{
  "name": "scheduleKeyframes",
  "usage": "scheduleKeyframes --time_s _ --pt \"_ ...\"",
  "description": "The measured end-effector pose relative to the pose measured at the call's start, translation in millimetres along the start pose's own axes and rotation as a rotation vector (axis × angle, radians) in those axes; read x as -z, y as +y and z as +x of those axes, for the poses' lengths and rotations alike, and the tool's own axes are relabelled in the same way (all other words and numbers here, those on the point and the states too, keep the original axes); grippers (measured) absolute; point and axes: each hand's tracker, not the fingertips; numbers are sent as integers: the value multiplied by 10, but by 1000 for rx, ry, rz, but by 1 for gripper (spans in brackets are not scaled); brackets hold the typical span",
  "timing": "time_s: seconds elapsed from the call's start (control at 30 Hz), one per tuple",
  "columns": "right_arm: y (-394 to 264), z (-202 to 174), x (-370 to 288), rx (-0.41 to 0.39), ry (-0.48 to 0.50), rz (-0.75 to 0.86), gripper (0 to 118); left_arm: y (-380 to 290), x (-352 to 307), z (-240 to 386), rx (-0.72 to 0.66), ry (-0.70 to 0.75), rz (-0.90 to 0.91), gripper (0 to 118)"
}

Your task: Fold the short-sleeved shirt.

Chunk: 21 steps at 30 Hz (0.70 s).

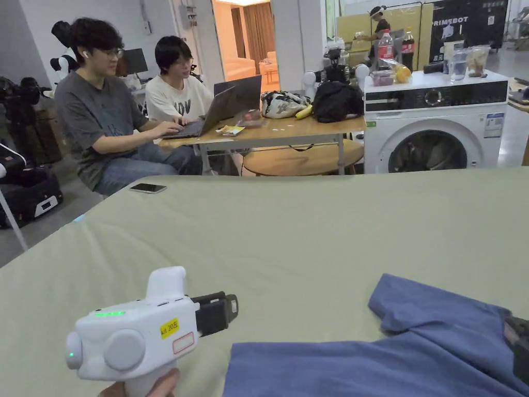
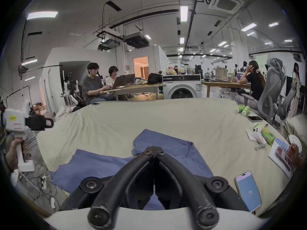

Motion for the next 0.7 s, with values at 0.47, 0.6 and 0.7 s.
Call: scheduleKeyframes --time_s 0.47,0.6,0.7 --pt "-230 491 -238 40 -105 -88 0 -464 1294 -2 -6 162 -329 50" --pt "-281 669 -311 97 -135 -91 0 -444 1268 42 28 139 -319 14" --pt "-318 779 -329 124 -154 -101 0 -465 1321 102 32 134 -331 0"
